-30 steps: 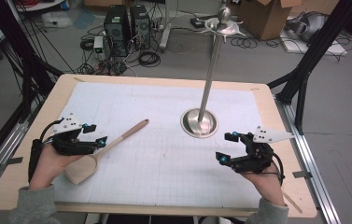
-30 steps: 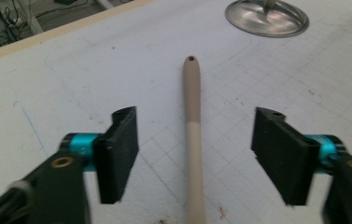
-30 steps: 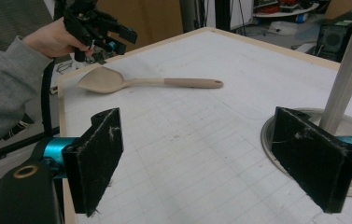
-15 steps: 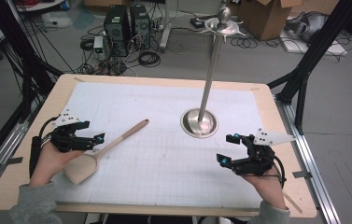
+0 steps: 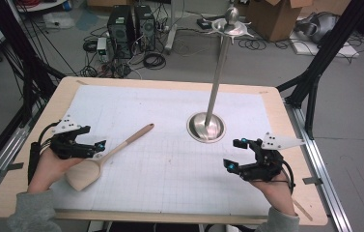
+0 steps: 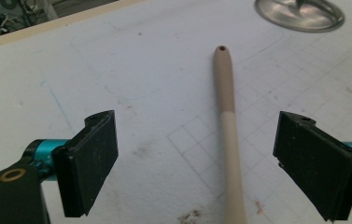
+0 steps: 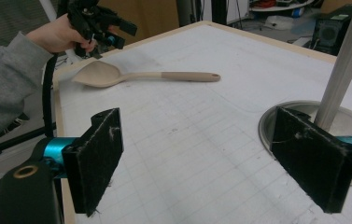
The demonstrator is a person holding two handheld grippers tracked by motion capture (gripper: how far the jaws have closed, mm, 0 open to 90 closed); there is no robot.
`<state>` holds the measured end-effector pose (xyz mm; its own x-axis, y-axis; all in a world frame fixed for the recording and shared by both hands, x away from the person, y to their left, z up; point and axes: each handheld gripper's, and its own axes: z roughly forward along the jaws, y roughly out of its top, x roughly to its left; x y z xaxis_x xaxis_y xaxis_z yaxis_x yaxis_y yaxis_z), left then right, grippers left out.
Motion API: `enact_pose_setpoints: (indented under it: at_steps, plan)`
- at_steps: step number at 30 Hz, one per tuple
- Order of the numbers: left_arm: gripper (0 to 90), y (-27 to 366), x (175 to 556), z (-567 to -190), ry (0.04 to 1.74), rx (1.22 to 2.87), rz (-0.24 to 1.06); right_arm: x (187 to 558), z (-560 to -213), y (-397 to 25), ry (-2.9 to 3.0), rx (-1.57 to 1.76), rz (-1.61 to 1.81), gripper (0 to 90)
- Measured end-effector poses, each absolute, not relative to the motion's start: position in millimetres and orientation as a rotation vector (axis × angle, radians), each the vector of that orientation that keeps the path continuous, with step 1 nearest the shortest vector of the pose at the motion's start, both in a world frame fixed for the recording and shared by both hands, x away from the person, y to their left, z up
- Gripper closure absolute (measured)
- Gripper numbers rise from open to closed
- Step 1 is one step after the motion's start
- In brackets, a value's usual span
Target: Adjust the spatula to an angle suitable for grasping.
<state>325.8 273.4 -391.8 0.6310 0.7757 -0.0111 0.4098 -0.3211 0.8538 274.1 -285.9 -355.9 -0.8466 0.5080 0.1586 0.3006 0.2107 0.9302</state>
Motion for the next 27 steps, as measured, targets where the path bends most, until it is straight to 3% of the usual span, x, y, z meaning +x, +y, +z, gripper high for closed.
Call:
enact_pose_setpoints:
  at_steps: [27]
  plan:
    - [17.2,262.3,331.3,-408.2,0.87,2.038,0.419,275.2,-355.9,-283.3,2.305,0.781,1.685,16.6]
